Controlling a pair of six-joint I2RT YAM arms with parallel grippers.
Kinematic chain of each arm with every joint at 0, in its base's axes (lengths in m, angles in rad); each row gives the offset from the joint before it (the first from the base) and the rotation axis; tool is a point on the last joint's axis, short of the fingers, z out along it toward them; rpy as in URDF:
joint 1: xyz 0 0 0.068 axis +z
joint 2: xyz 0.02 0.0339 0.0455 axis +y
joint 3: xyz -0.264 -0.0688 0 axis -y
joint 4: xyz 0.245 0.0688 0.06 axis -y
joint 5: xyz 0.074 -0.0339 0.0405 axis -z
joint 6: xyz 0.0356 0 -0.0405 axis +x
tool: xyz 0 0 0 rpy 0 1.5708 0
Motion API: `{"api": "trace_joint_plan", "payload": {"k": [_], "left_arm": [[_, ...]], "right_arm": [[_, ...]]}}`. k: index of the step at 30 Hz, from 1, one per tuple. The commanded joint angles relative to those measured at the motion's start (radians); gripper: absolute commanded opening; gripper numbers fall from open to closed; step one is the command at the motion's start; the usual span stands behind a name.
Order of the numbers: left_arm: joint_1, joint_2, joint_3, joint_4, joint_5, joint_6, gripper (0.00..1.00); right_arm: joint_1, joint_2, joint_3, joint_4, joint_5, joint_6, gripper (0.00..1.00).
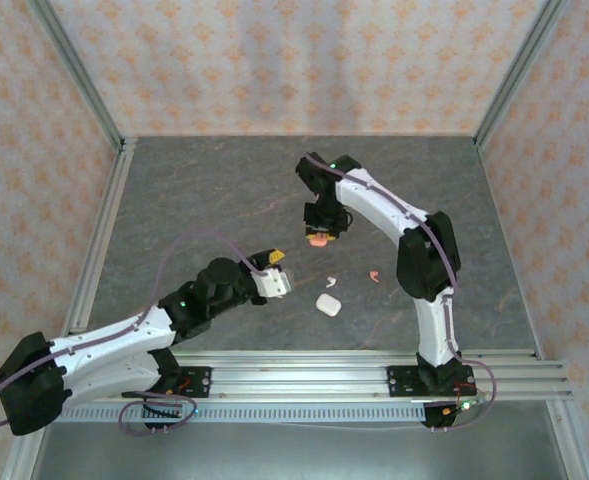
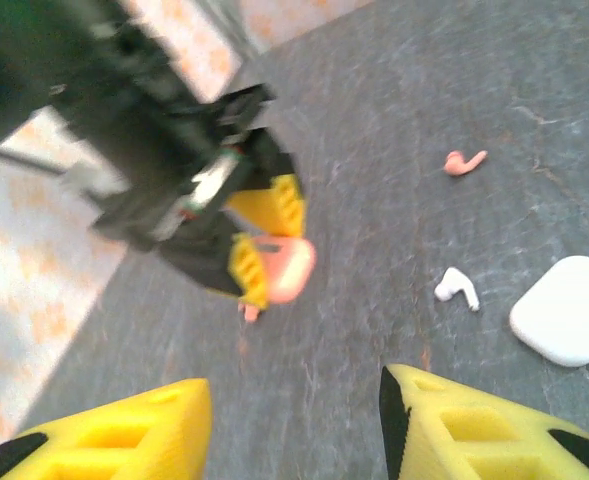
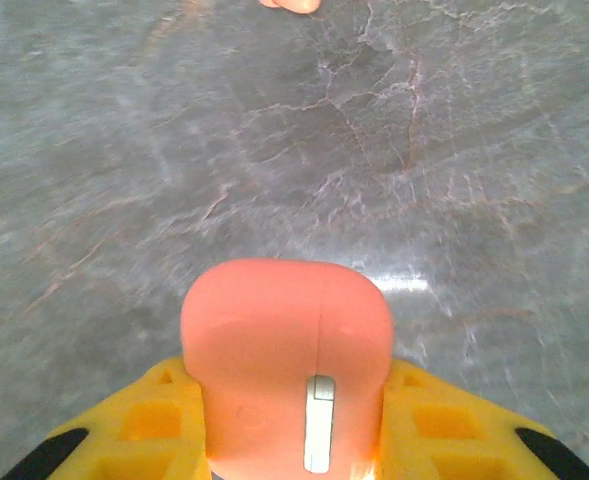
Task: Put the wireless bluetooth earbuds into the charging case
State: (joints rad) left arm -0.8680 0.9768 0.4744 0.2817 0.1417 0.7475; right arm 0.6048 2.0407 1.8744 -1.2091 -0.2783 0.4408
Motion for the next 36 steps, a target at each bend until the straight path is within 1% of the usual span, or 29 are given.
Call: {"api": "trace_joint_plan", "payload": {"k": [1, 5, 10, 16, 19, 23, 29, 32, 36], "left_arm": [[-0.08, 0.05, 0.093, 0.03, -0.075, 0.169, 0.47], [-0.148, 0.14, 0.173, 0.054, -0.098, 0.251, 0.48], [-0.18, 0.27, 0.264, 0.055, -0.128, 0.345, 0.48], [-0.233, 0.407, 0.329, 0.089, -0.273, 0.477, 0.49], [-0.252, 0.459, 0.323, 0.149, -0.341, 0.541, 0.48], [-0.271, 0.544, 0.303, 0.299, -0.437, 0.652, 0.48], [-0.284, 0.625, 0.255, 0.556, -0.491, 0.783, 0.48], [-0.294, 0.636, 0.243, 0.612, -0.504, 0.829, 0.47], [-0.298, 0.625, 0.243, 0.591, -0.509, 0.837, 0.47]], "right_arm": [[-0.006, -0.08, 0.09, -0.243, -0.004, -0.033, 0.25], [-0.008, -0.118, 0.116, -0.3, -0.073, -0.015, 0.22], [-0.007, -0.135, 0.126, -0.361, -0.15, -0.005, 0.22], [-0.021, -0.114, 0.176, -0.441, -0.225, -0.014, 0.21], [-0.024, -0.093, 0.232, -0.479, -0.229, -0.015, 0.2], [-0.026, -0.072, 0.277, -0.509, -0.229, -0.018, 0.2], [-0.035, -0.073, 0.258, -0.488, -0.229, -0.016, 0.2], [-0.045, -0.071, 0.247, -0.48, -0.226, -0.023, 0.2], [-0.061, -0.066, 0.244, -0.471, -0.229, -0.033, 0.2]]}}
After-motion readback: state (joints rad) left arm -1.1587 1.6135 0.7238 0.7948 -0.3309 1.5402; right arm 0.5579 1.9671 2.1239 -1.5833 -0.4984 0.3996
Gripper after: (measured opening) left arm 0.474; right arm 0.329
